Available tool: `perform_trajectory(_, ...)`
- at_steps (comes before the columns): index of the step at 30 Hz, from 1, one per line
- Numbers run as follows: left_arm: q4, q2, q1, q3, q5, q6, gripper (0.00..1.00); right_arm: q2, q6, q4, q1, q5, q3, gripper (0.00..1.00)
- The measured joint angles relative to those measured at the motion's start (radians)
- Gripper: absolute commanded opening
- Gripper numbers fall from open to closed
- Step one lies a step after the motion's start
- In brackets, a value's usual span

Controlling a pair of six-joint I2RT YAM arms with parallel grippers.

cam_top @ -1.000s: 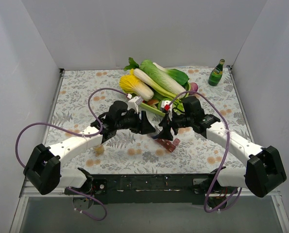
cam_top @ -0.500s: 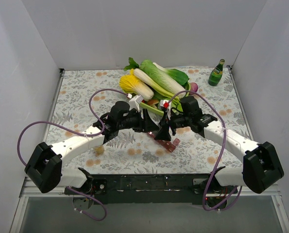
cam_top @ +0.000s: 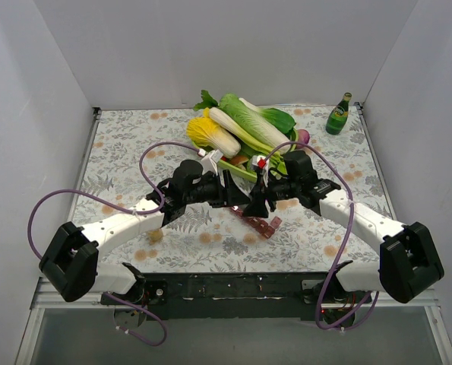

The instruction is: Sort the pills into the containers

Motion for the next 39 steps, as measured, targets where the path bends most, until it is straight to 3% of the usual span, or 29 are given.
perform_trajectory(1,0.002,0.000,-0.001,-0.003,0.002,-0.006,0.37,0.000,-0.003,0.001,-0.001,-0.003,-0.002,0.09)
perform_trajectory(4,0.008,-0.003,-0.002,-0.010,0.009,-0.025,0.64,-0.005,-0.014,-0.002,-0.003,-0.016,-0.008,0.08)
perform_trajectory(5,0.009,-0.005,-0.003,-0.011,0.011,-0.032,0.78,-0.010,-0.018,-0.003,-0.005,-0.023,-0.009,0.07)
perform_trajectory(8,0.028,-0.027,-0.003,-0.012,0.011,-0.061,0.92,-0.039,-0.043,-0.003,-0.008,-0.071,-0.024,0.07)
perform_trajectory(10,0.033,-0.053,-0.003,-0.012,0.009,-0.076,0.95,-0.064,-0.062,-0.003,-0.008,-0.104,-0.035,0.06)
perform_trajectory(18,0.018,-0.187,0.003,-0.011,-0.005,-0.054,0.96,-0.110,-0.162,-0.051,-0.022,-0.178,-0.041,0.06)
perform_trajectory(25,-0.076,-0.174,0.007,0.026,0.082,0.007,0.84,-0.111,-0.230,-0.105,-0.030,-0.195,-0.041,0.06)
perform_trajectory(31,-0.179,-0.124,0.007,0.080,0.132,0.084,0.68,-0.111,-0.246,-0.122,-0.035,-0.206,-0.041,0.06)
perform_trajectory(34,-0.217,-0.081,0.007,0.120,0.147,0.119,0.54,-0.111,-0.246,-0.126,-0.035,-0.209,-0.041,0.06)
perform_trajectory(39,-0.261,-0.044,0.006,0.155,0.165,0.152,0.58,-0.109,-0.246,-0.130,-0.036,-0.207,-0.041,0.05)
